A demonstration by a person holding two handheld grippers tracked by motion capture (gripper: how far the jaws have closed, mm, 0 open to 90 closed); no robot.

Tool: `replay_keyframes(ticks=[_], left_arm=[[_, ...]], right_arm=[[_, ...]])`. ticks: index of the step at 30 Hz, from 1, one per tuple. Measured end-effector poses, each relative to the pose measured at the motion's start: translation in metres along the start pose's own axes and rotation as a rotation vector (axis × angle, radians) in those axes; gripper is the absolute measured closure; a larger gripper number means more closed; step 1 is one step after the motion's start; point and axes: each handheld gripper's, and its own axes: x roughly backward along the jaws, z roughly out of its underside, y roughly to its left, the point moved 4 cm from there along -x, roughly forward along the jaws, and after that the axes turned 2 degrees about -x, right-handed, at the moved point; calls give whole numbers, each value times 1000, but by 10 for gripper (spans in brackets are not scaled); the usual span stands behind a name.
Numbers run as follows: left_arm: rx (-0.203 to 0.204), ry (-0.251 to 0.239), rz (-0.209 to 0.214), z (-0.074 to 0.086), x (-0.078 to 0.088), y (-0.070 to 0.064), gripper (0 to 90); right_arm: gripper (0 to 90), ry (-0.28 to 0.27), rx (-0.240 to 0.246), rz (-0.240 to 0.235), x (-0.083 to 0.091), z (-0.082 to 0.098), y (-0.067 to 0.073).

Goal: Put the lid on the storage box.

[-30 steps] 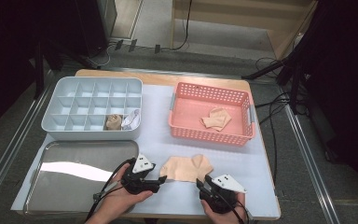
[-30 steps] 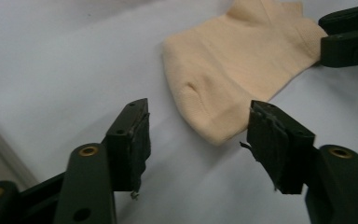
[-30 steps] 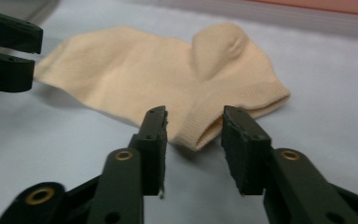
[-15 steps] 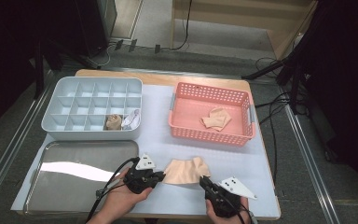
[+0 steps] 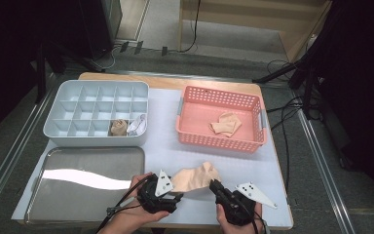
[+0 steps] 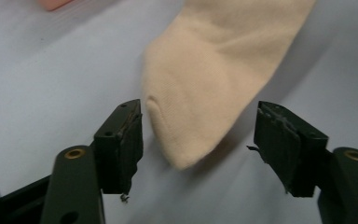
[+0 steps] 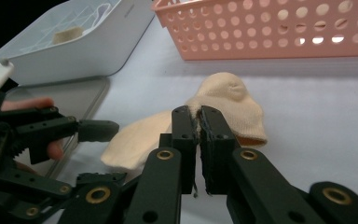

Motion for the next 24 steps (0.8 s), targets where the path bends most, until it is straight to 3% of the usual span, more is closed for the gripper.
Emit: replay_keyframes(ticks=[2, 3, 4, 5, 6, 7, 8, 9, 10, 11, 12, 13, 15, 17, 18, 19, 20, 21, 22, 23, 24], left_arm=[[13, -5, 0, 0, 0, 2, 533], [29, -10, 14, -1, 1, 4, 623], [47, -17, 55, -1, 3, 6, 727], [47, -17, 55, -1, 3, 6, 799], [56, -30, 123, -2, 8, 8, 841], [56, -30, 123, -2, 8, 8, 854], [64, -28, 216, -2, 14, 8, 861], [64, -28, 216, -2, 14, 8, 864], [97, 1, 328, -1, 17, 13, 865], [97, 1, 328, -1, 17, 13, 865], [129, 51, 418, 0, 15, 18, 865], [129, 51, 418, 0, 15, 18, 864], [171, 94, 444, 1, 11, 27, 859], [191, 97, 434, 0, 10, 32, 841], [248, 85, 395, 0, 9, 44, 827], [274, 80, 366, 1, 7, 50, 807], [294, 80, 326, 2, 6, 57, 780], [294, 80, 326, 2, 6, 57, 762], [317, 70, 265, 3, 5, 67, 750], [317, 70, 265, 3, 5, 67, 721], [339, 45, 205, 3, 6, 75, 711]], right_arm=[[858, -1, -8, 2, 2, -1, -1], [857, -3, -7, 5, 3, -1, -1], [857, -4, -8, 4, 4, -1, -2], [857, -2, -10, 3, 5, -1, -1], [856, -4, -6, 5, 7, -1, -1], [856, -4, -6, 5, 7, -1, -1], [852, -10, 0, 2, 13, -2, 4], [849, -20, 20, 10, 16, -3, 7], [848, -19, 27, 21, 17, -4, 9], [848, -12, 28, 24, 16, -7, 11], [849, -8, 35, 27, 14, -8, 11], [848, 8, 36, 43, 9, -11, 11], [848, 58, 19, 49, -7, -16, 6], [843, 96, 2, 58, -26, -22, 3], [837, 115, 18, 65, -37, -24, 2], [834, 130, 30, 70, -47, -27, 2], [827, 139, 34, 63, -58, -29, 2], [827, 139, 34, 63, -58, -29, 2], [787, 145, 45, 59, -79, -33, 0], [787, 145, 45, 59, -79, -33, 0], [740, 152, 33, 33, -98, -37, -5]])
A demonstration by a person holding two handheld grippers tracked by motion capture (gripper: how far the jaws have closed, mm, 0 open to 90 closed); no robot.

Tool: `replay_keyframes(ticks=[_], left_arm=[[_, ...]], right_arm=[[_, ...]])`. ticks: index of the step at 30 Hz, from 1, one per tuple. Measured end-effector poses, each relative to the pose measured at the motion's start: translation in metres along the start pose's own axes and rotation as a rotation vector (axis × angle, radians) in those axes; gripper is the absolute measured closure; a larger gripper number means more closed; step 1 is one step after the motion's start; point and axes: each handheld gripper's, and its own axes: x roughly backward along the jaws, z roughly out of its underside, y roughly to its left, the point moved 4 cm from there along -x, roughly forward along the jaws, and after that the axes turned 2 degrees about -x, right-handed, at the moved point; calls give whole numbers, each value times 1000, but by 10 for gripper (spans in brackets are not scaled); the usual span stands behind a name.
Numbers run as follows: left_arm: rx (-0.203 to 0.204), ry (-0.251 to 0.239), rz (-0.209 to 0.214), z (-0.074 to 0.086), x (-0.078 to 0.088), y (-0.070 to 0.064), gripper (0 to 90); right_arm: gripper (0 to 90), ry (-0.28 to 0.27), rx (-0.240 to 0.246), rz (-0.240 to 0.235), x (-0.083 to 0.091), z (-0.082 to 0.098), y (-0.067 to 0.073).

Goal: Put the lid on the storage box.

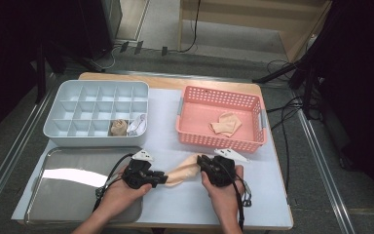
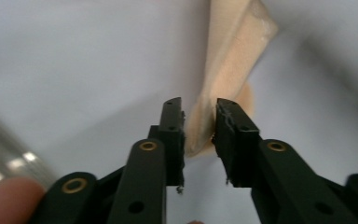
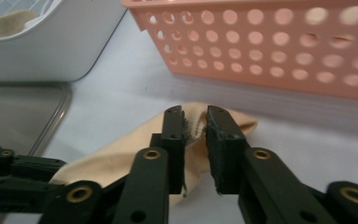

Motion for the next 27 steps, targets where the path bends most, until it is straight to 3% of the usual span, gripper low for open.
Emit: replay_keyframes(ticks=[1, 2, 3, 7, 10, 11, 12, 15, 18, 19, 20, 21, 22, 24, 27], left_arm=[[0, 0, 0, 0, 0, 0, 704], [16, -30, -27, -1, 1, 4, 691], [23, -37, -43, -1, 3, 6, 676], [45, -67, -92, 0, 6, 12, 648], [59, -86, -87, 1, 12, 13, 621], [56, -89, -86, 2, 13, 13, 615], [48, -89, -78, 4, 14, 10, 616], [43, -93, -71, 6, 14, 8, 612], [37, -104, -61, 7, 15, 5, 599], [37, -104, -61, 7, 15, 5, 597], [32, -108, -55, 8, 15, 4, 595], [32, -108, -55, 8, 15, 4, 593], [30, -112, -62, 8, 14, 5, 591], [30, -109, -62, 8, 14, 5, 605], [20, -106, -60, 9, 13, 5, 636]], right_arm=[[740, 0, 0, 0, 0, 0, 0], [661, -12, 7, -31, -13, -5, -6], [644, -22, 18, -29, -16, -7, -9], [598, -67, 0, -16, -10, -11, -20], [598, -95, -7, 18, -3, -9, -33], [599, -79, -17, 27, -2, -5, -38], [592, -27, -15, 36, -8, 0, -42], [586, 3, 5, 43, -14, 3, -41], [647, 44, 68, 68, -30, 8, -33], [647, 44, 68, 68, -30, 8, -33], [784, 40, 103, 97, -32, 10, -29], [784, 40, 103, 97, -32, 10, -29], [868, 61, 102, 91, -30, 11, -27], [877, 57, 95, 91, -28, 12, -28], [880, 32, 31, 77, -6, 18, -32]])
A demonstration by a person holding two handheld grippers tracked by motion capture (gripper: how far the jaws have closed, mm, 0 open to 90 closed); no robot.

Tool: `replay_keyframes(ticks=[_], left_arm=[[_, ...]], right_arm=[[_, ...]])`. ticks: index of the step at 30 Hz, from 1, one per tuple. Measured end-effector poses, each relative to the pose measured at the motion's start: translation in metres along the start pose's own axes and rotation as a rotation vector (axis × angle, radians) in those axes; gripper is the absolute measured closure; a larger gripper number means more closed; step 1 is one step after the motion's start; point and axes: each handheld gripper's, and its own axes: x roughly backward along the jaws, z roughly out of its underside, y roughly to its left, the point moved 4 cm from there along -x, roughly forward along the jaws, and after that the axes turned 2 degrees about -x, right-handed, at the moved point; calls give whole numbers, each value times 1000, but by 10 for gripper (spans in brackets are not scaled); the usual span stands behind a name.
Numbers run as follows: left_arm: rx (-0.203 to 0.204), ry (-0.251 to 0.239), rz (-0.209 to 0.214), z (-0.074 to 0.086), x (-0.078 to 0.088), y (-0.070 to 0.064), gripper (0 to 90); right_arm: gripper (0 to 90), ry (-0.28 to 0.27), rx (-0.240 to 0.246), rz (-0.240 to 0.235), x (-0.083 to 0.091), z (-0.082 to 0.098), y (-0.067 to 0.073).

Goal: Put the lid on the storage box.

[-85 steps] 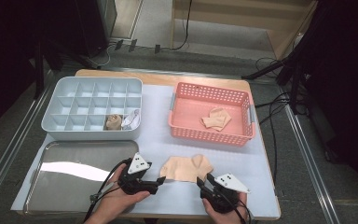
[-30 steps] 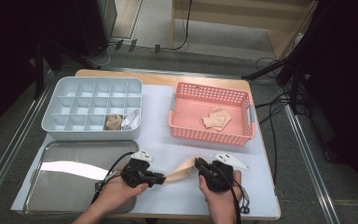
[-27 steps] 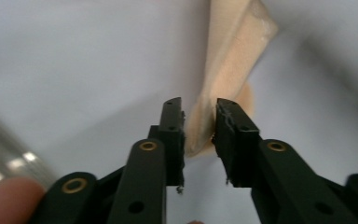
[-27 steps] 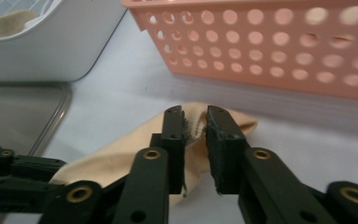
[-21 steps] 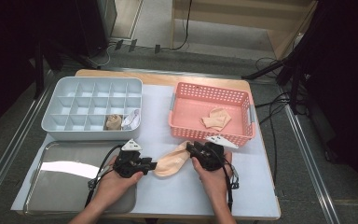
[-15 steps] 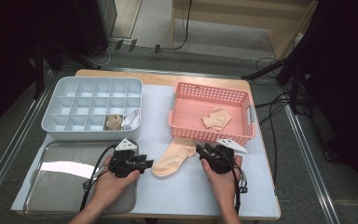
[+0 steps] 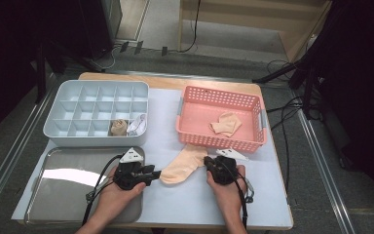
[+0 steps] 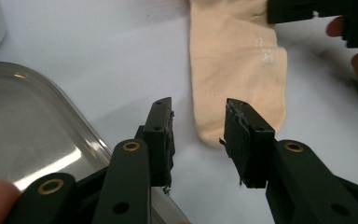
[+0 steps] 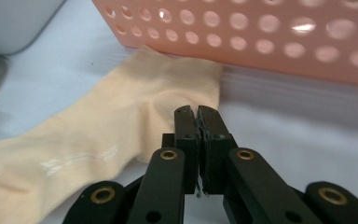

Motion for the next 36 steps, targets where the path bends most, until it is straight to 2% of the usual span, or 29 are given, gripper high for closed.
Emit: replay_keyframes(ticks=[6, 8, 9, 11, 12, 14, 15, 18, 20, 22, 23, 24, 25, 26, 27, 28, 29, 30, 32, 33, 34, 35, 36], left_arm=[[10, -5, 8, -1, 0, -3, 616], [11, -4, 8, -1, 0, -3, 610], [15, -10, 12, -2, -1, -4, 607], [18, -15, 15, -2, -1, -5, 601], [17, -16, 17, -3, -2, -6, 601], [21, -24, 17, -5, -3, -8, 593], [22, -26, 21, -6, -3, -9, 575], [39, -42, 26, -10, -6, -13, 568], [62, -50, 23, -14, -8, -15, 555], [78, -33, 22, -16, -12, -14, 528], [78, -33, 22, -16, -12, -14, 514], [86, -18, 26, -16, -16, -15, 521], [86, -18, 26, -16, -16, -15, 560], [71, 5, 17, -14, -19, -16, 560], [43, 41, 7, -10, -21, -18, 600], [32, 58, -1, -8, -21, -19, 623], [32, 58, -1, -8, -21, -19, 647], [15, 70, -12, -5, -21, -19, 672], [10, 78, -10, -4, -21, -19, 691], [10, 81, -10, -3, -20, -17, 739], [10, 81, -10, -3, -20, -17, 741], [46, 41, -7, -6, -16, -13, 738], [46, 41, -7, -6, -16, -13, 709]], right_arm=[[868, -24, -73, 27, 40, 25, -13], [868, -27, -75, 28, 44, 29, -14], [861, -17, -83, 14, 56, 40, -13], [845, -11, -81, 2, 59, 43, -12], [807, -8, -75, -14, 63, 46, -10], [720, -35, -62, -19, 71, 46, -9], [693, -94, -58, -4, 77, 39, -14], [665, -124, -39, 64, 71, 27, -28], [624, -100, -38, 63, 61, 24, -32], [620, -77, -7, 82, 50, 24, -33], [620, -77, -7, 82, 50, 24, -33], [605, -44, 29, 84, 41, 27, -30], [605, -44, 29, 84, 41, 27, -30], [610, -32, 38, 90, 38, 28, -29], [679, -18, 62, 116, 35, 30, -28], [721, -14, 70, 119, 35, 31, -27], [768, -8, 76, 115, 35, 31, -26], [805, -4, 79, 114, 36, 31, -26], [835, 1, 74, 109, 37, 32, -26], [859, 2, 72, 105, 38, 32, -26], [859, 2, 72, 105, 38, 32, -26], [866, -9, 64, 96, 41, 31, -26], [866, -9, 64, 96, 41, 31, -26]])
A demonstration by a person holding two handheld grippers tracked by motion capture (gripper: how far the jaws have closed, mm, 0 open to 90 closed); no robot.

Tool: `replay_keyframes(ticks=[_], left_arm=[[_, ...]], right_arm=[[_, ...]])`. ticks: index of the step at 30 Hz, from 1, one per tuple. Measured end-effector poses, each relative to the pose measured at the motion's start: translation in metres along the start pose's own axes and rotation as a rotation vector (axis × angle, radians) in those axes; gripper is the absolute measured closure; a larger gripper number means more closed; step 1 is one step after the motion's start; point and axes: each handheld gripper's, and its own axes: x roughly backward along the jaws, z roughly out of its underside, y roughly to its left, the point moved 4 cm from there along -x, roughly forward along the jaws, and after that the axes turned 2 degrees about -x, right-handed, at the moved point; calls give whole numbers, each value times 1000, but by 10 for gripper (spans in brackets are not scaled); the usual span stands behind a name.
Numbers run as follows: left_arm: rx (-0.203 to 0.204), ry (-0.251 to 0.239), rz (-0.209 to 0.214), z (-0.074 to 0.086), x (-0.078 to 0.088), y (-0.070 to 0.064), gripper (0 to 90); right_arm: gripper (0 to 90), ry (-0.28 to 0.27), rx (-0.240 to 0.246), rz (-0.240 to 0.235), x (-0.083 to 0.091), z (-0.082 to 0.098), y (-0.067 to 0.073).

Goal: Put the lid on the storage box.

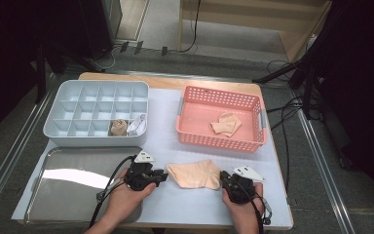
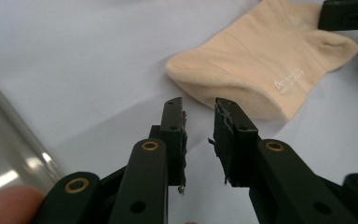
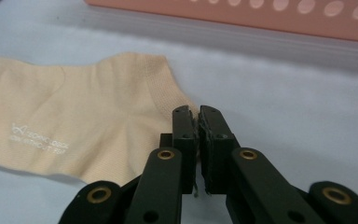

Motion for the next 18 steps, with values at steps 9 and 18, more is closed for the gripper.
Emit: replay_keyframes(ticks=[9, 18], left_arm=[[125, -56, 58, -20, -3, -2, 496], [25, 59, -94, -12, -15, -1, 580]], right_arm=[[865, -17, -3, -9, 2, 1, 1], [866, -36, -9, -4, 5, 1, -2]])
